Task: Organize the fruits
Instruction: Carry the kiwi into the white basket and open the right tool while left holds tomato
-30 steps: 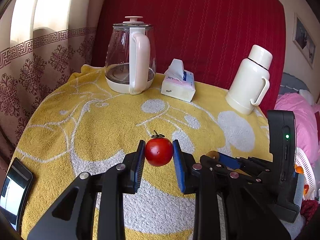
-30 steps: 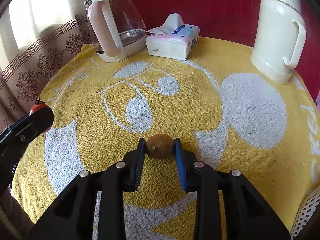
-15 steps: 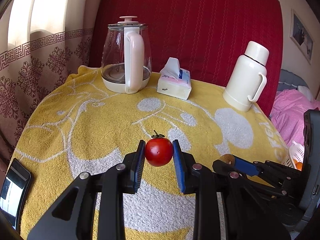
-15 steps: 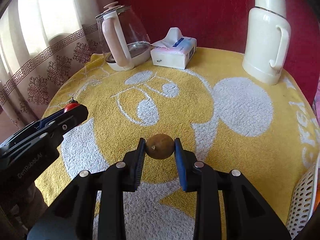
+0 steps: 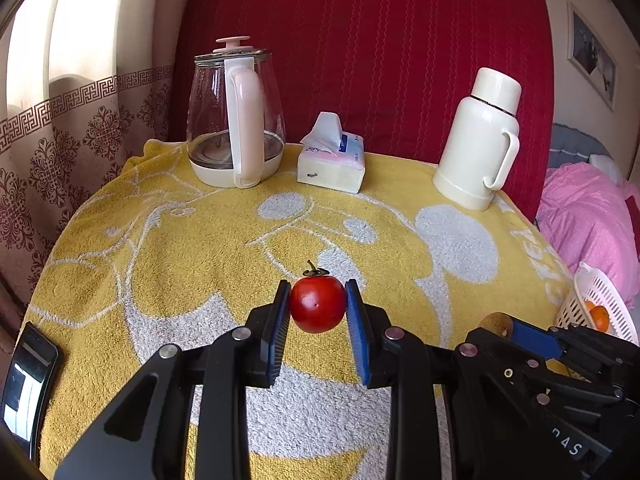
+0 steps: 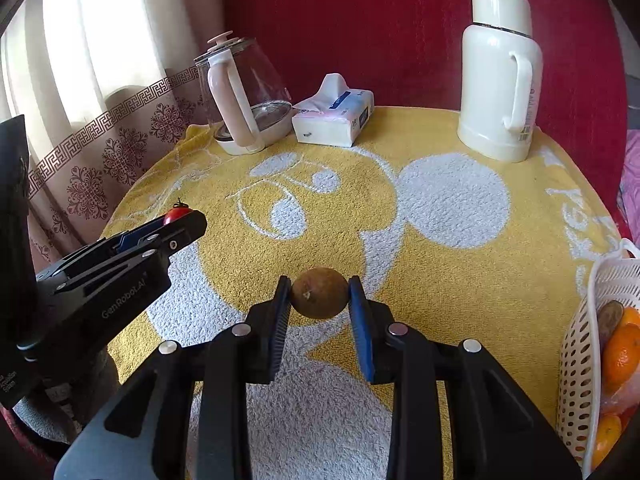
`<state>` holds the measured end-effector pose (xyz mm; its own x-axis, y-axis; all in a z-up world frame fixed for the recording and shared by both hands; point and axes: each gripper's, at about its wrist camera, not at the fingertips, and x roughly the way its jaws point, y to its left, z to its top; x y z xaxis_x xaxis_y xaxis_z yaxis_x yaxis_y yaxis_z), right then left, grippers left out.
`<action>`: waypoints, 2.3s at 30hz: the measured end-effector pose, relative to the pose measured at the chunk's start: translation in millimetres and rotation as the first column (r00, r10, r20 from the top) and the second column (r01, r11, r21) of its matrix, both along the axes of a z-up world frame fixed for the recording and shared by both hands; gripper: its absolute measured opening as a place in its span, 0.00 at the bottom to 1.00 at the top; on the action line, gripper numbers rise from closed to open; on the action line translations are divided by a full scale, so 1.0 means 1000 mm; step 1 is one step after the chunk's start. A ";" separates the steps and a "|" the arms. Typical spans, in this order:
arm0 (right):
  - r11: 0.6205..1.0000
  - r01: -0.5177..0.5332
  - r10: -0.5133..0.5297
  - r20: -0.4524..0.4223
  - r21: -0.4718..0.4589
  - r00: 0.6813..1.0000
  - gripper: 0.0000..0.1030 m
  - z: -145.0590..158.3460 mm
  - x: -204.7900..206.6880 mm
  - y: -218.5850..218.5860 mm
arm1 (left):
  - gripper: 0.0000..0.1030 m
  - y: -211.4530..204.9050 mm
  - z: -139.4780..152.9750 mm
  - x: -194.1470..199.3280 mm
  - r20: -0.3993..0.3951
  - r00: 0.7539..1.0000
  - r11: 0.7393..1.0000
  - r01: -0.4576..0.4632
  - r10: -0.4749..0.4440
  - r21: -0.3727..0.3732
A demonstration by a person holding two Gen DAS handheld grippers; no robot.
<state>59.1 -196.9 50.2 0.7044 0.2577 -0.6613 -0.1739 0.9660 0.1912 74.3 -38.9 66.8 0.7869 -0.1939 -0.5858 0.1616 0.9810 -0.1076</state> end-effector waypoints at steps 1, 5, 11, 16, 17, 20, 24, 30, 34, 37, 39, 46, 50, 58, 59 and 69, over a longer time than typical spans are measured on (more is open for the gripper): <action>1.000 0.004 -0.004 0.004 0.004 1.000 0.29 0.001 -0.003 -0.002 | 0.27 -0.001 0.000 -0.001 0.001 1.000 1.000 0.004 -0.004 0.001; 1.000 0.026 -0.026 0.020 0.018 0.999 0.29 0.008 -0.015 -0.013 | 0.27 -0.006 -0.001 -0.003 0.004 1.000 1.000 0.019 -0.019 0.009; 0.998 0.061 -0.062 0.043 0.035 0.997 0.29 0.016 -0.029 -0.030 | 0.27 -0.013 -0.002 -0.007 0.008 0.999 0.999 0.039 -0.039 0.023; 0.994 0.103 -0.106 0.063 0.044 0.992 0.29 0.022 -0.042 -0.049 | 0.27 -0.018 -0.005 -0.008 0.003 0.999 0.998 0.051 -0.051 0.031; 0.992 0.114 -0.117 0.067 0.046 0.991 0.29 0.023 -0.045 -0.054 | 0.27 -0.019 -0.005 -0.008 0.002 0.999 0.998 0.054 -0.054 0.033; 0.987 0.152 -0.156 0.083 0.054 0.984 0.29 0.028 -0.054 -0.070 | 0.27 -0.023 -0.006 -0.010 0.002 0.998 0.997 0.063 -0.063 0.040; 0.973 0.219 -0.225 0.105 0.066 0.969 0.29 0.036 -0.068 -0.097 | 0.27 -0.025 -0.007 -0.011 0.001 0.998 0.996 0.070 -0.070 0.046; 0.942 0.324 -0.332 0.110 0.089 0.937 0.29 0.039 -0.088 -0.142 | 0.27 -0.027 -0.008 -0.012 0.001 0.997 0.996 0.077 -0.078 0.052; 0.921 0.376 -0.386 0.107 0.106 0.916 0.29 0.037 -0.101 -0.166 | 0.27 -0.029 -0.009 -0.013 -0.001 0.997 0.995 0.083 -0.083 0.056; 0.907 0.403 -0.414 0.096 0.120 0.905 0.29 0.033 -0.108 -0.178 | 0.27 -0.032 -0.010 -0.014 -0.002 0.996 0.994 0.087 -0.088 0.061; 0.901 0.415 -0.427 0.085 0.129 0.900 0.29 0.030 -0.112 -0.184 | 0.27 -0.033 -0.011 -0.014 -0.003 0.996 0.994 0.090 -0.090 0.065; 0.894 0.420 -0.431 0.044 0.155 0.901 0.29 0.019 -0.115 -0.190 | 0.27 -0.035 -0.013 -0.014 -0.006 0.995 0.993 0.096 -0.096 0.072; 0.887 0.424 -0.437 0.035 0.182 0.899 0.42 0.017 -0.115 -0.191 | 0.27 -0.034 -0.014 -0.013 -0.010 0.995 0.993 0.098 -0.097 0.067; 0.867 0.455 -0.472 0.041 0.201 0.881 0.42 0.015 -0.123 -0.202 | 0.27 -0.038 -0.011 -0.016 -0.008 0.993 0.992 0.117 -0.117 0.055; 0.864 0.464 -0.481 0.047 0.197 0.876 0.43 0.015 -0.124 -0.203 | 0.27 -0.040 -0.010 -0.017 -0.010 0.993 0.991 0.122 -0.122 0.051; 0.851 0.524 -0.516 0.224 0.028 0.827 0.51 0.031 -0.150 -0.196 | 0.27 -0.088 0.006 -0.044 0.005 0.961 0.961 0.276 -0.276 0.031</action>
